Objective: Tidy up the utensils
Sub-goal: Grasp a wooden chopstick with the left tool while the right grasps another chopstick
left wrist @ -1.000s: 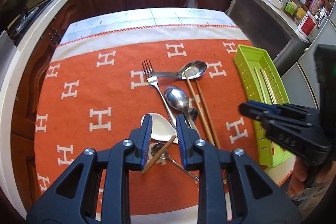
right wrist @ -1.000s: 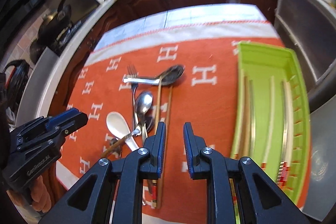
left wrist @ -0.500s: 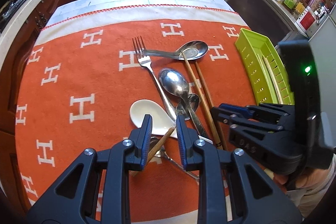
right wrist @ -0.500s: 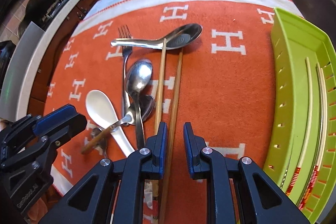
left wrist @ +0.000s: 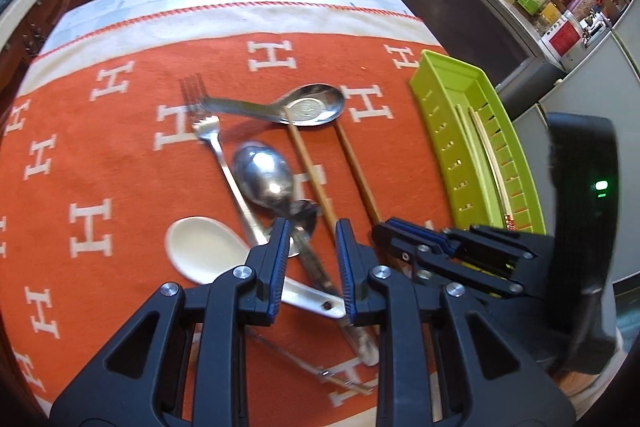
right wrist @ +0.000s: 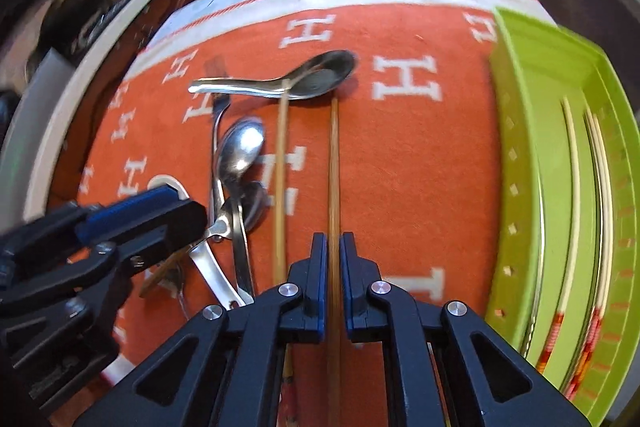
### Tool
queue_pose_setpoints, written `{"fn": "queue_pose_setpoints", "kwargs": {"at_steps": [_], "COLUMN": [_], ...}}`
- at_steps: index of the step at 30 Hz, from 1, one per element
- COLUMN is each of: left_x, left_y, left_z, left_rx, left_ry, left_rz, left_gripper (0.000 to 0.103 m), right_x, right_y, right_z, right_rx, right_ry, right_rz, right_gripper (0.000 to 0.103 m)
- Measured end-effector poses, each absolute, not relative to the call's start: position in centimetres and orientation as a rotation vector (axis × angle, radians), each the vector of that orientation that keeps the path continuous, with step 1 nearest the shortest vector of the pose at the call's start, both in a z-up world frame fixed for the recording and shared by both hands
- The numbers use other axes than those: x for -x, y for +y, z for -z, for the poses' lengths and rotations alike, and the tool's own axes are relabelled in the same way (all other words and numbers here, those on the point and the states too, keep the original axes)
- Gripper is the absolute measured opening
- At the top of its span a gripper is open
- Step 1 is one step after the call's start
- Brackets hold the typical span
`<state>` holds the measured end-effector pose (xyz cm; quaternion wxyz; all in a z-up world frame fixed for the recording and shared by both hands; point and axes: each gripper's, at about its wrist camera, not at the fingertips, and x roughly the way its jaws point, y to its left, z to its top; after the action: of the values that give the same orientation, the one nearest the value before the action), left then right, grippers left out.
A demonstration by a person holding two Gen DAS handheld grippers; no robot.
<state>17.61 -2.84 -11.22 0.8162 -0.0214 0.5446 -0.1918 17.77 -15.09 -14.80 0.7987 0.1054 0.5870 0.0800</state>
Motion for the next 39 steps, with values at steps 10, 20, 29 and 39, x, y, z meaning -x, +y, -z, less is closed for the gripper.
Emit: {"fn": "queue_pose_setpoints", "kwargs": {"at_steps": [10, 20, 29, 39], "left_x": [-18.4, -18.2, -18.0, -15.3], "left_y": [-6.3, -8.3, -8.6, -8.2], "left_z": [13.6, 15.5, 15.5, 11.0], "left_rx": [0.011, -0.079, -0.068, -0.001], "left_ry": [1.214, 1.229, 1.229, 1.215], "left_rz": [0.397, 0.332, 0.290, 0.356], "left_gripper": [0.020, 0.020, 0.005, 0.004], "right_x": [-15.0, -13.7, -12.7, -10.0], "right_y": [-18.9, -20.6, -22.2, -24.9], "right_z": [12.9, 11.7, 11.2, 9.1], "right_rx": [-0.426, -0.483, -0.514, -0.562], "right_ry": [1.208, 1.165, 1.140, 1.085], "right_rz": [-0.218, -0.250, -0.247, -0.246], "right_gripper": [0.006, 0.006, 0.006, 0.006]}}
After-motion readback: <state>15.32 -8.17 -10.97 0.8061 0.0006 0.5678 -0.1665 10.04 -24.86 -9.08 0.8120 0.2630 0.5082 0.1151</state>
